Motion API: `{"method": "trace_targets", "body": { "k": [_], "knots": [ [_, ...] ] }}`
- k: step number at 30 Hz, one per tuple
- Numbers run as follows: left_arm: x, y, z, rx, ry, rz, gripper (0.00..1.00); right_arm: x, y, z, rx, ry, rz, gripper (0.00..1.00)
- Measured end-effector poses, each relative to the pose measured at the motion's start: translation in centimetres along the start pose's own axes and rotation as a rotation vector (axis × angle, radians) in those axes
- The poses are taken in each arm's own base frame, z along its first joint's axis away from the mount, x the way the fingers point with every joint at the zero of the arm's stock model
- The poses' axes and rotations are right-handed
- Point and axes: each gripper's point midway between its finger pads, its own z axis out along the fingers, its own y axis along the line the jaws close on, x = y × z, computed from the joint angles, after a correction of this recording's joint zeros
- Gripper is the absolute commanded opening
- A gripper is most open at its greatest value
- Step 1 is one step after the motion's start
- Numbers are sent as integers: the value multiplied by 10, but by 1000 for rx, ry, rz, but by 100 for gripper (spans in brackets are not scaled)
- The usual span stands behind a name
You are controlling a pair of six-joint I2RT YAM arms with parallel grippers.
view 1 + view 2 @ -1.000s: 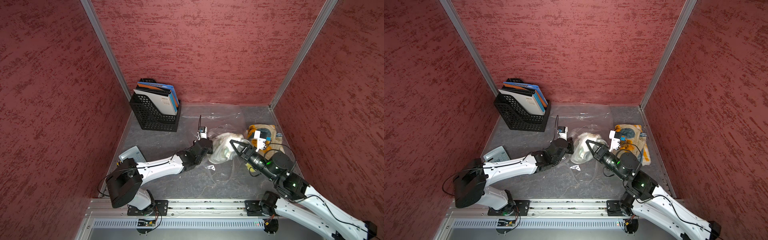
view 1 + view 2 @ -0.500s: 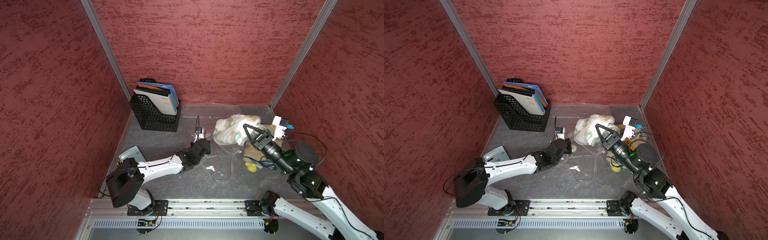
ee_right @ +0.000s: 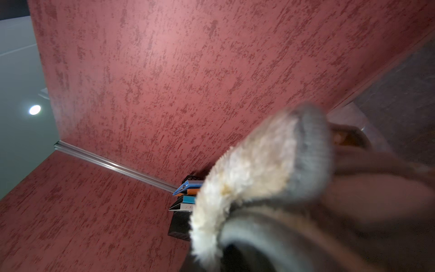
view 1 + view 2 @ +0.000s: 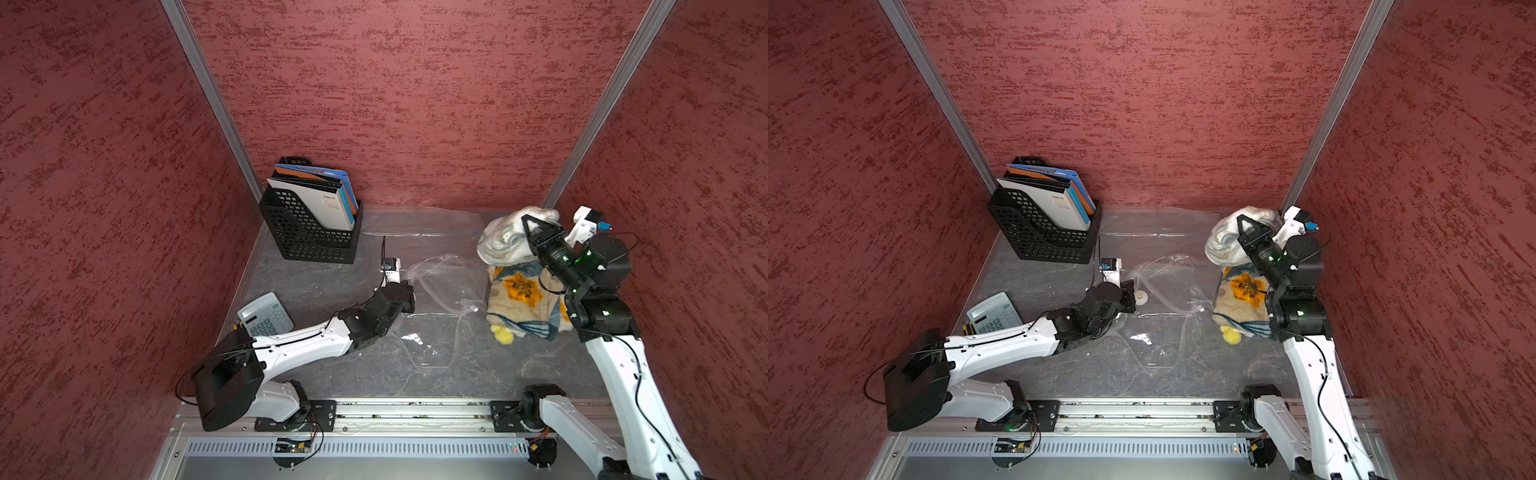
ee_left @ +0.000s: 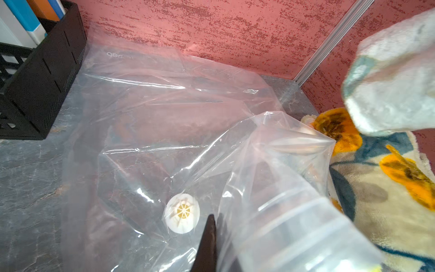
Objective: Take the blanket out of the vacuum bag
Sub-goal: Place the blanket at the center of the board.
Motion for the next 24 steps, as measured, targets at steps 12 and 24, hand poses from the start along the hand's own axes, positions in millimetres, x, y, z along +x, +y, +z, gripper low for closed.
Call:
{"method": "trace_targets", "body": {
  "k": [12,24],
  "knots": [
    [3,-2,0,28,18,8,0,-74,21,-15,-14,-168,-151,0],
    [7,-2,1,52,33,21,0,-89,-44,3,88,-151,-143,0]
  ]
}}
